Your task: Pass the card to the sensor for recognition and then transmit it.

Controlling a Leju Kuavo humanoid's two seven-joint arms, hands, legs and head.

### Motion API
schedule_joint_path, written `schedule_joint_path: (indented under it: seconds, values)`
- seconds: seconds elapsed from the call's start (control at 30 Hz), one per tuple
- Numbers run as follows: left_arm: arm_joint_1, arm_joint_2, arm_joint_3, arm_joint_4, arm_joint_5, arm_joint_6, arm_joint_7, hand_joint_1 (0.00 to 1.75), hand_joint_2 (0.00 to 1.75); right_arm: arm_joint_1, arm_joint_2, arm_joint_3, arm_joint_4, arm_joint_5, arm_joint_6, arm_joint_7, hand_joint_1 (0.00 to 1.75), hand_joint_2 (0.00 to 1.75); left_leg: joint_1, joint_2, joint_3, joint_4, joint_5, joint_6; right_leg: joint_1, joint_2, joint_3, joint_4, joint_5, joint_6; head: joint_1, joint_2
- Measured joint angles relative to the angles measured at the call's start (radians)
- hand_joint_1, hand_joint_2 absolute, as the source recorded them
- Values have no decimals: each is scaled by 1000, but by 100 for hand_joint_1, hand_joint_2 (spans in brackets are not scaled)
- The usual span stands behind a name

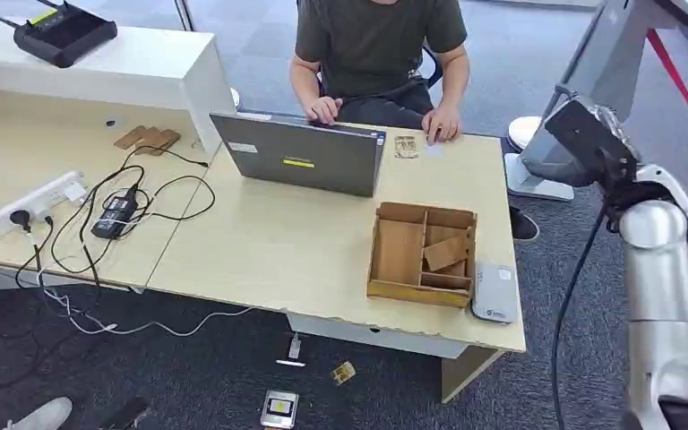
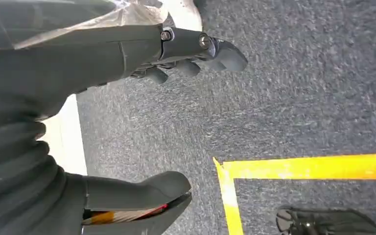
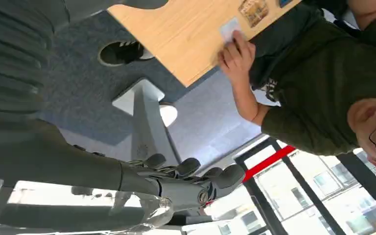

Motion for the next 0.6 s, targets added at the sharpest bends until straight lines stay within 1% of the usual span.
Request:
schedule_joint_path:
  seconds: [0.07,0.13,0.17,0.27,0.37,0.43,0.47,0.53,0.6]
  values:
    - [11,9,6,0,6,0,-6,0,175,35,-30,-10,-102,-18,60,37,0,175,0,0,0,0,-1,-1,0,1,0,0,0,0,0,0]
    - [17,16,17,0,11,0,-10,0,175,70,-58,-20,-191,-34,98,64,0,175,0,1,0,0,0,0,0,1,0,0,0,0,0,0]
    - [21,16,23,0,13,0,-12,0,175,92,-75,-28,-262,-44,115,78,0,175,0,1,0,0,0,0,0,1,0,0,0,0,1,0]
    - [35,24,35,0,15,2,-14,0,175,139,-104,-39,-386,-81,140,120,0,175,1,1,1,-1,-1,-1,1,1,0,0,0,0,0,0]
    - [36,28,46,0,15,2,-16,0,175,234,-117,-43,-494,-132,146,171,0,175,1,1,0,-1,-1,-1,2,1,1,0,-1,0,0,0]
    - [35,31,52,0,11,3,-15,0,175,309,-114,-33,-540,-120,124,177,0,175,1,0,0,-1,-1,-1,2,1,2,0,-1,0,1,0]
    - [35,32,53,0,11,5,-13,0,175,340,-108,-22,-551,-95,95,168,0,175,1,-1,0,-1,-1,-1,2,1,1,0,-1,0,0,0]
    - [32,33,60,0,11,9,-12,0,175,399,-91,6,-558,-26,18,134,0,175,1,0,0,-1,-1,-1,2,1,1,0,-1,0,0,0]
    - [32,33,66,0,12,10,-18,0,175,457,-76,30,-556,40,-64,83,0,175,1,-1,0,-1,-1,-1,2,1,1,0,-1,0,0,0]
